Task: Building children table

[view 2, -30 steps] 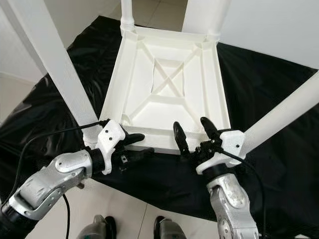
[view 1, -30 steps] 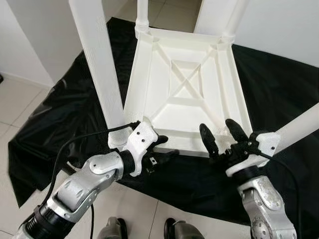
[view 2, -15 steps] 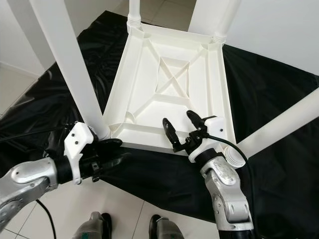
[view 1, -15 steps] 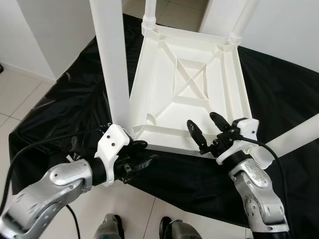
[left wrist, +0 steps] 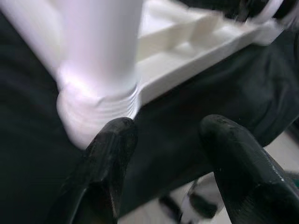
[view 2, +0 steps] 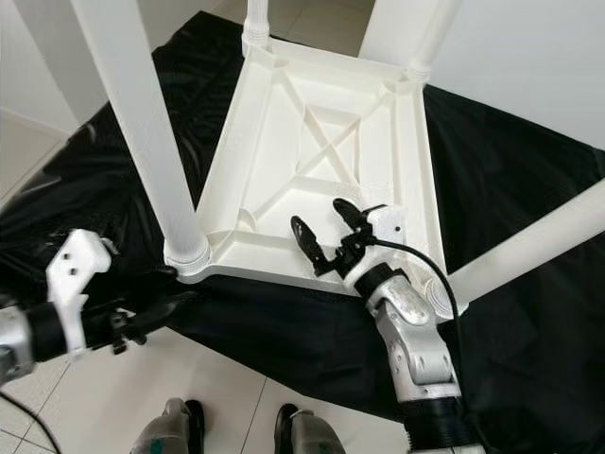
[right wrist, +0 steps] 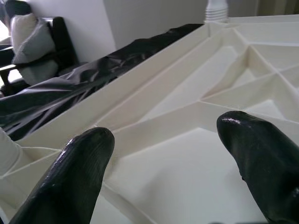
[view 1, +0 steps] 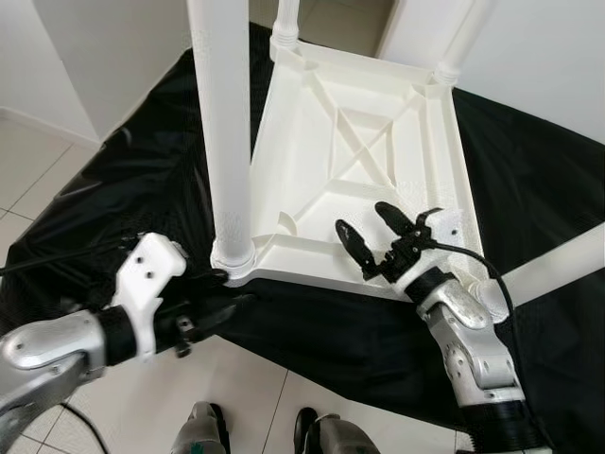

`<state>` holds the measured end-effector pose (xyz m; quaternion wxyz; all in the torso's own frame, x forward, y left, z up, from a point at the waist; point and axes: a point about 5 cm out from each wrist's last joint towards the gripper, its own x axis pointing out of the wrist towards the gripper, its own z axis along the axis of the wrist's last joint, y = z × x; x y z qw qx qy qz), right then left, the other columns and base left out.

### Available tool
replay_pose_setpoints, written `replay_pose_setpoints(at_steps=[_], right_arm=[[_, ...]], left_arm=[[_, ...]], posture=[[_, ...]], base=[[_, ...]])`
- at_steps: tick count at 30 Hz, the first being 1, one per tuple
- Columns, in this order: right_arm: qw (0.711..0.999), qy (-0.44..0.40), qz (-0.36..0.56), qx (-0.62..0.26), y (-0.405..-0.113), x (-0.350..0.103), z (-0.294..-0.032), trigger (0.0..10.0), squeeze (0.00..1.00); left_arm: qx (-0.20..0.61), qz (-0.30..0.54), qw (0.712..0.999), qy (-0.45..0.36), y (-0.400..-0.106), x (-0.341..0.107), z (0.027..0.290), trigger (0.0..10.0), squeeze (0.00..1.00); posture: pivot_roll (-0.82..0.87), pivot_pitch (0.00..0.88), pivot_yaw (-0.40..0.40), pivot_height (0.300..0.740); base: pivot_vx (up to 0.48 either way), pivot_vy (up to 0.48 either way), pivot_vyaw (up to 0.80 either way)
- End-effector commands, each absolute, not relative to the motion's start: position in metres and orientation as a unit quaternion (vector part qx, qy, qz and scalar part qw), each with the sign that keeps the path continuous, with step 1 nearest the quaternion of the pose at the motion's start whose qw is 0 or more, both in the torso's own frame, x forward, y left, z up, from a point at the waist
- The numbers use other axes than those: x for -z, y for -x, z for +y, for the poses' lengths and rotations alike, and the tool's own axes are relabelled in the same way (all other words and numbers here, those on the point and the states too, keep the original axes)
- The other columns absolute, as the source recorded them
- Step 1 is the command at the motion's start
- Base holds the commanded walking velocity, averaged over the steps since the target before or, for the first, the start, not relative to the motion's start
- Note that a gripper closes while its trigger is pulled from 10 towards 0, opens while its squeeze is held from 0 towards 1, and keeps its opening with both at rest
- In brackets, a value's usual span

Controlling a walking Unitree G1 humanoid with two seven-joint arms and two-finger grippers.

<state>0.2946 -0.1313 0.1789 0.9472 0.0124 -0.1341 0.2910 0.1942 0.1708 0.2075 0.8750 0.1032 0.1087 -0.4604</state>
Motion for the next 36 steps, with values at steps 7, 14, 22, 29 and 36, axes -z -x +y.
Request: replay_pose_setpoints(at_steps=[7,14,22,29,36], right_arm=[[0.944,-0.022,-0.130,-0.302,-0.299,-0.170,-0.123,10.0,0.00],[0.942,-0.030,-0.137,-0.305,-0.305,-0.167,-0.116,10.0,0.00],[0.943,-0.035,-0.150,-0.294,-0.307,-0.169,-0.116,10.0,0.00],[0.953,-0.041,-0.160,-0.255,-0.304,-0.171,-0.124,10.0,0.00],[0.955,-0.043,-0.173,-0.238,-0.298,-0.176,-0.127,10.0,0.00]], left_arm=[[0.474,0.144,0.857,-0.141,-0.190,-0.209,0.192,10.0,0.00],[0.388,0.116,0.893,-0.198,-0.214,-0.220,0.221,10.0,0.00],[0.314,0.046,0.926,-0.204,-0.242,-0.235,0.227,10.0,0.00],[0.247,-0.058,0.956,-0.144,-0.277,-0.247,0.206,10.0,0.00],[0.242,-0.107,0.962,-0.063,-0.297,-0.249,0.176,10.0,0.00]], posture=[[0.37,0.219,-0.120,0.740],[0.38,0.204,-0.110,0.740],[0.35,0.187,-0.097,0.740],[0.29,0.170,-0.080,0.740],[0.23,0.162,-0.060,0.740]], base=[[0.000,0.000,0.00],[0.000,0.000,0.00],[0.000,0.000,0.00],[0.000,0.000,0.00],[0.000,0.000,0.00]])
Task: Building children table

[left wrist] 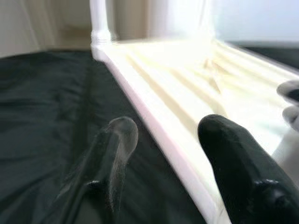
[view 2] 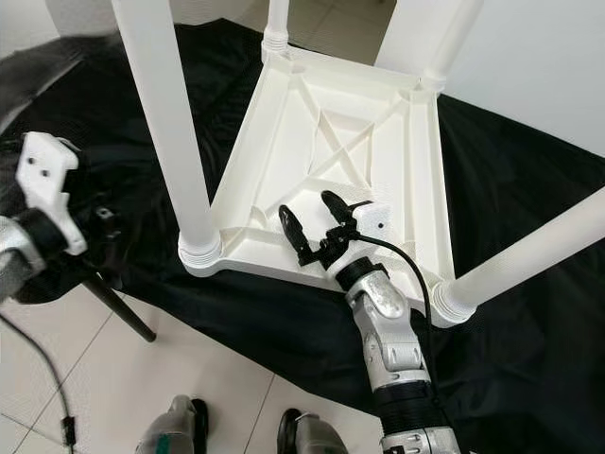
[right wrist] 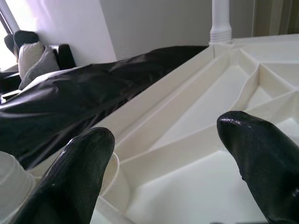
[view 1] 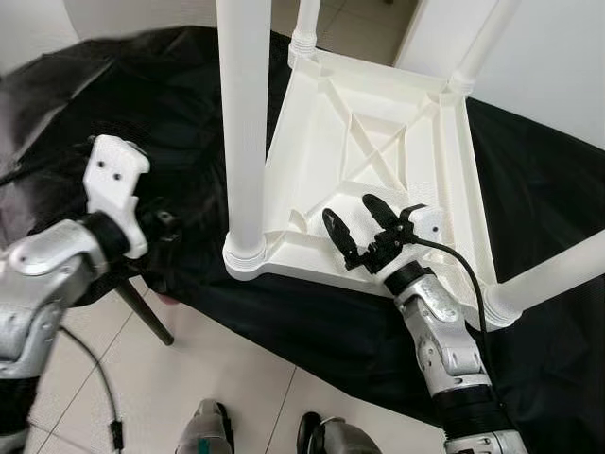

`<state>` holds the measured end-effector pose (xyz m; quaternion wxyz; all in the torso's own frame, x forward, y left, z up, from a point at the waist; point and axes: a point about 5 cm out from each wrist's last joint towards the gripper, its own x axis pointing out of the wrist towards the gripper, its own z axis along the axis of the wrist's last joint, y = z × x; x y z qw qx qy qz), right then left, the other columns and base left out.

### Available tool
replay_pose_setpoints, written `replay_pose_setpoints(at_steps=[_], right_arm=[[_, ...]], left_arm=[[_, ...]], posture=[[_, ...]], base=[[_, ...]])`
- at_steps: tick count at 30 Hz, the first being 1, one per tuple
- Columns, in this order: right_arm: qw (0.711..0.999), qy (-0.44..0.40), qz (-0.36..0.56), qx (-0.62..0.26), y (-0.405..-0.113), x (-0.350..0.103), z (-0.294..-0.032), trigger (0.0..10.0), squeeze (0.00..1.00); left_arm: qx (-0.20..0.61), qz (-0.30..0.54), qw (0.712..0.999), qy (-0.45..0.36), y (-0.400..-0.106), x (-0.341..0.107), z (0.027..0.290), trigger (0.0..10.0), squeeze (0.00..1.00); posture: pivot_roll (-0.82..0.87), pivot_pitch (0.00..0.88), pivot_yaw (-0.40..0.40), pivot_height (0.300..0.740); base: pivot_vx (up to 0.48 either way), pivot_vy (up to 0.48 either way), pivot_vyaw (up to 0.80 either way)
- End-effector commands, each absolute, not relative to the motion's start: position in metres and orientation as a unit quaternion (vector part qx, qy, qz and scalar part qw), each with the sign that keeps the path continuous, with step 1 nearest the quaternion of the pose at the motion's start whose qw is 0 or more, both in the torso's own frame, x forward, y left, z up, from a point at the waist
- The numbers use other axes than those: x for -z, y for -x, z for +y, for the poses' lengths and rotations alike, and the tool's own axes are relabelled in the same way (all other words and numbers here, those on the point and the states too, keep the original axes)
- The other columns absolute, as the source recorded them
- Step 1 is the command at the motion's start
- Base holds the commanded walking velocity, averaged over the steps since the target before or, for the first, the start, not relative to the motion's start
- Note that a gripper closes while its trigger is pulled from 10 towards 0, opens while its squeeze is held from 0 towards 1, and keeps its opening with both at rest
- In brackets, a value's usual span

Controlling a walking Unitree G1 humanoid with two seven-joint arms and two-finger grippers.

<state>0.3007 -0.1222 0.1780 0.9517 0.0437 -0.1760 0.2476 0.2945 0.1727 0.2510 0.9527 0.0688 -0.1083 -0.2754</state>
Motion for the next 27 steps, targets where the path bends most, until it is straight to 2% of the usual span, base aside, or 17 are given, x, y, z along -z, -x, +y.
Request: replay_pose_setpoints(at_steps=[1,9,20,24,25,27], right_arm=[[0.955,-0.043,-0.173,-0.238,-0.298,-0.176,-0.127,10.0,0.00],[0.959,-0.036,-0.177,-0.220,-0.267,-0.179,-0.136,10.0,0.00],[0.967,-0.040,-0.176,-0.178,-0.251,-0.182,-0.141,10.0,0.00],[0.979,-0.033,-0.178,-0.088,-0.238,-0.185,-0.158,10.0,0.00],[0.979,-0.033,-0.178,-0.088,-0.238,-0.185,-0.158,10.0,0.00],[0.984,-0.021,-0.177,-0.033,-0.234,-0.186,-0.169,10.0,0.00]], left_arm=[[0.242,-0.107,0.962,-0.063,-0.297,-0.249,0.176,10.0,0.00],[0.284,-0.124,0.951,-0.012,-0.304,-0.245,0.134,10.0,0.00],[0.287,-0.121,0.950,0.021,-0.306,-0.239,0.113,10.0,0.00],[0.316,-0.122,0.939,0.048,-0.301,-0.237,0.088,10.0,0.00],[0.316,-0.122,0.939,0.048,-0.301,-0.237,0.088,10.0,0.00],[0.329,-0.121,0.935,0.060,-0.300,-0.236,0.079,10.0,0.00]], posture=[[0.23,0.162,-0.060,0.740],[0.14,0.173,-0.035,0.740],[0.09,0.184,-0.033,0.740],[0.04,0.192,-0.026,0.740],[0.04,0.192,-0.026,0.740],[0.02,0.194,-0.017,0.740]], base=[[0.000,0.000,0.00],[0.000,0.000,0.00],[0.000,0.000,0.00],[0.000,0.000,0.00],[0.000,0.000,0.00],[0.000,0.000,0.00]])
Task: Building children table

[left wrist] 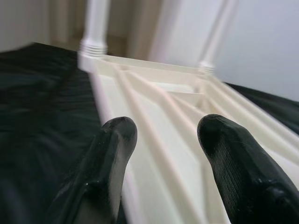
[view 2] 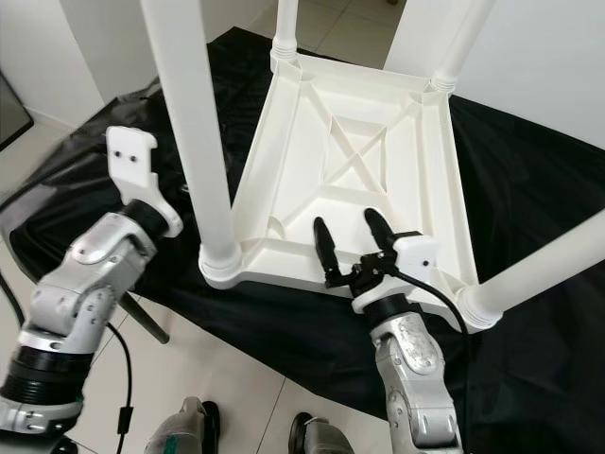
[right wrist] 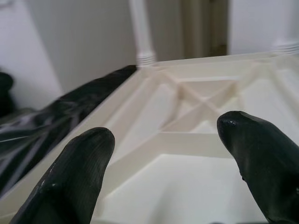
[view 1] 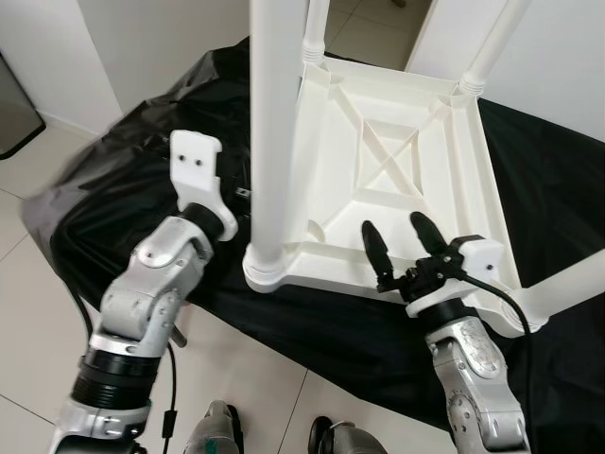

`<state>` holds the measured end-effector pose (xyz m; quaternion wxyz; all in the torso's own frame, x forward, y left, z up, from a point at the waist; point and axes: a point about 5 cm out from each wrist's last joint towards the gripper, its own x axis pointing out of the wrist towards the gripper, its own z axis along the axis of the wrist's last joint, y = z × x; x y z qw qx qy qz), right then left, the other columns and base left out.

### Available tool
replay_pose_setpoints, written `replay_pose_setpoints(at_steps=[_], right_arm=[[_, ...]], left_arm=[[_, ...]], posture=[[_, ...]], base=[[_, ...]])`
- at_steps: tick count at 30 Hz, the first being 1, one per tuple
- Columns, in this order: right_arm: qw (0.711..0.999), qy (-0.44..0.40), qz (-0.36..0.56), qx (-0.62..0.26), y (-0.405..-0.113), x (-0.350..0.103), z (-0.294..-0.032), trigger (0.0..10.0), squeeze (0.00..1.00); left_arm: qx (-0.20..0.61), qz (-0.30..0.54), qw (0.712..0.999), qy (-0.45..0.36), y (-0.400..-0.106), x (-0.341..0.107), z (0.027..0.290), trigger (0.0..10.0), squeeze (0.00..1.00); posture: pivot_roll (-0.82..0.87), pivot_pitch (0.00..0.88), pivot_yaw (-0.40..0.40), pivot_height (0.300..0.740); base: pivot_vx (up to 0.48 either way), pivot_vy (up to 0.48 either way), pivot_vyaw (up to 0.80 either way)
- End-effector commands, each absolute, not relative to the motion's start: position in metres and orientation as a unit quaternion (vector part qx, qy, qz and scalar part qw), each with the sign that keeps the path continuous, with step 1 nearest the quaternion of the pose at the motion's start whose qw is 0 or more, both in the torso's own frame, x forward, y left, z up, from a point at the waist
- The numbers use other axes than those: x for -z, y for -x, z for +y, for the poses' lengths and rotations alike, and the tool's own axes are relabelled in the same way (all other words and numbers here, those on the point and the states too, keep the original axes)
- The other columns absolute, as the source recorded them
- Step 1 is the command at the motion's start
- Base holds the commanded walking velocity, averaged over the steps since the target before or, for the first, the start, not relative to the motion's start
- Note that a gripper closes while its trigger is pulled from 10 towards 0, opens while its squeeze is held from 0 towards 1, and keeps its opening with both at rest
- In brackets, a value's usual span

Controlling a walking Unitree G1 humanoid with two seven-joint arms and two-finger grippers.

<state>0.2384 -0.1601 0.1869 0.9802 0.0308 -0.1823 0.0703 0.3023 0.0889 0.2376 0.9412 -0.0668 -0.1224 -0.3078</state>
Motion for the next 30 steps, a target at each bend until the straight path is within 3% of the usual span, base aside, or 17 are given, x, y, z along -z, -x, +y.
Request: replay_pose_setpoints(at_steps=[1,9,17,30], right_arm=[[0.984,-0.021,-0.177,-0.033,-0.234,-0.186,-0.169,10.0,0.00],[0.986,0.015,-0.150,0.066,-0.216,-0.176,-0.188,10.0,0.00],[0.973,0.084,-0.050,0.210,-0.187,-0.144,-0.211,10.0,0.00],[0.961,0.107,-0.043,0.253,-0.160,-0.136,-0.210,10.0,0.00]], left_arm=[[0.329,-0.121,0.935,0.060,-0.300,-0.236,0.079,10.0,0.00],[0.347,-0.117,0.927,0.079,-0.301,-0.237,0.066,10.0,0.00],[0.368,-0.115,0.918,0.097,-0.300,-0.240,0.054,10.0,0.00],[0.375,-0.115,0.915,0.096,-0.301,-0.241,0.053,10.0,0.00]], posture=[[0.02,0.194,-0.017,0.740],[-0.01,0.202,0.005,0.740],[-0.03,0.211,0.028,0.740],[-0.04,0.213,0.037,0.740]], base=[[0.000,0.000,0.00],[0.000,0.000,0.00],[0.000,0.000,0.00],[0.000,0.000,0.00]])
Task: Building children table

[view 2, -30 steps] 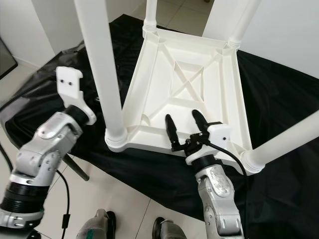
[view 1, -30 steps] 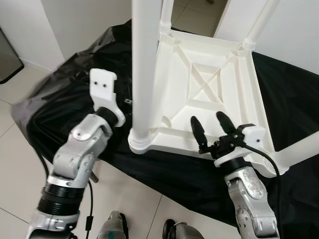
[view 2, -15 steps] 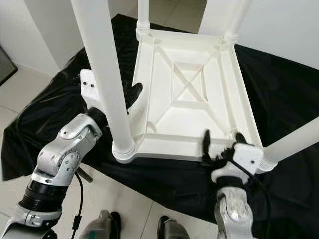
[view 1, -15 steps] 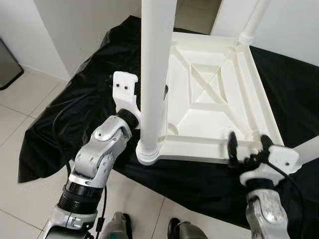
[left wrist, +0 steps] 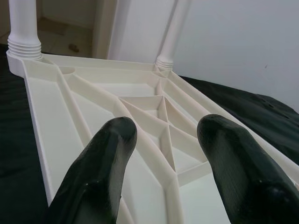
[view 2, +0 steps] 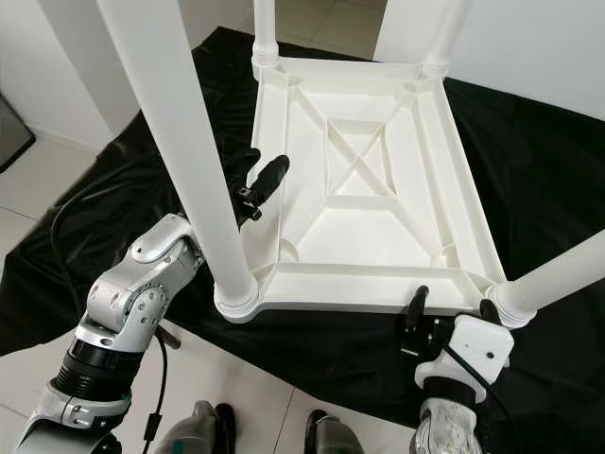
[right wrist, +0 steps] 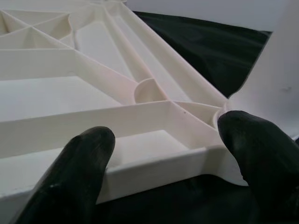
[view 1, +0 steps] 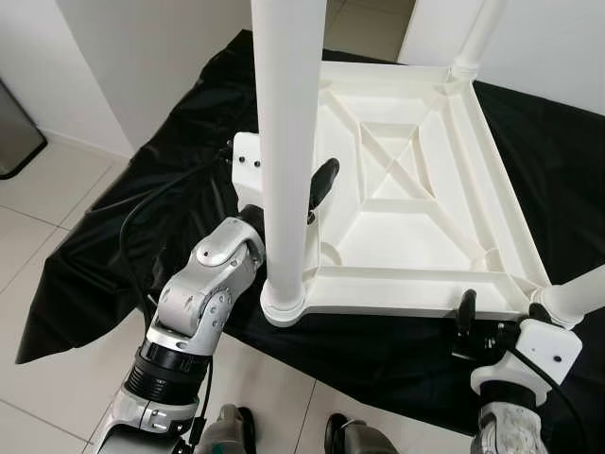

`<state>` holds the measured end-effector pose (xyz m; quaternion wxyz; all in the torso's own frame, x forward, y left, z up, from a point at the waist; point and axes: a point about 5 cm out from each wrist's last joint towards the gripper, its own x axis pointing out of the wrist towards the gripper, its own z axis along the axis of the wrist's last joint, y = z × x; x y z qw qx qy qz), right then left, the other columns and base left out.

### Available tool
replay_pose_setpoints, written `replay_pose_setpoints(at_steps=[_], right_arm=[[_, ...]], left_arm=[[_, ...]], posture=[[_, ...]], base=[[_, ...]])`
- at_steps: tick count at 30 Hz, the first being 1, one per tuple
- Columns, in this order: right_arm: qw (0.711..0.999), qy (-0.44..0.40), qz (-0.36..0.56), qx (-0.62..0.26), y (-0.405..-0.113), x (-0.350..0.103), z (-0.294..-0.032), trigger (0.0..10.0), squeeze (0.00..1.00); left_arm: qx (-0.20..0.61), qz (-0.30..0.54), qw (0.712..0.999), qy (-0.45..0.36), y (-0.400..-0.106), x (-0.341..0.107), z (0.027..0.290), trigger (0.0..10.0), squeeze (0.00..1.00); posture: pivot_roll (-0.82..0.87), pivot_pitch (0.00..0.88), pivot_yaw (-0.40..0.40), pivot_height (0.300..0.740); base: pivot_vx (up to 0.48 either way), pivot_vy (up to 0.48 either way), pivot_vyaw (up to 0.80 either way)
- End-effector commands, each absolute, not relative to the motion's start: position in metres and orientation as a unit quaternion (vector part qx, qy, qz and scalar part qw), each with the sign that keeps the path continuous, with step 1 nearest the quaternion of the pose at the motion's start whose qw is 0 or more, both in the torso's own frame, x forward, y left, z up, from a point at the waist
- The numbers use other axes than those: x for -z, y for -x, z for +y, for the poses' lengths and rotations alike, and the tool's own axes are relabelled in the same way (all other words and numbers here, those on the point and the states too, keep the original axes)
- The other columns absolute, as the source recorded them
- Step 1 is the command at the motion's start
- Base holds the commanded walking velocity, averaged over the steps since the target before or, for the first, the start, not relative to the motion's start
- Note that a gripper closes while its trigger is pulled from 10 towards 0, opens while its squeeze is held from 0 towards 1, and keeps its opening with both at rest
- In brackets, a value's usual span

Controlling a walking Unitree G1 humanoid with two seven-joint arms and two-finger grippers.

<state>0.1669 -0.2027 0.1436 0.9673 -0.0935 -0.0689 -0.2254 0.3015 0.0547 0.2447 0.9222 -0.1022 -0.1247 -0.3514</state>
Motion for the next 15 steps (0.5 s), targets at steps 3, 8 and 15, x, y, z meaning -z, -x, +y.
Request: replay_pose_setpoints(at_steps=[3,8,15], right_arm=[[0.951,0.119,-0.049,0.281,-0.156,-0.140,-0.215,10.0,0.00],[0.937,0.121,-0.058,0.322,-0.146,-0.145,-0.218,10.0,0.00],[0.928,0.131,-0.063,0.343,-0.134,-0.146,-0.218,10.0,0.00]], left_arm=[[0.373,-0.114,0.916,0.093,-0.302,-0.240,0.055,10.0,0.00],[0.370,-0.112,0.918,0.083,-0.304,-0.238,0.059,10.0,0.00],[0.367,-0.100,0.922,0.066,-0.306,-0.230,0.066,10.0,0.00]], posture=[[-0.04,0.212,0.039,0.740],[-0.05,0.211,0.050,0.740],[-0.06,0.218,0.070,0.740]], base=[[0.000,0.000,0.00],[0.000,0.000,0.00],[0.000,0.000,0.00]])
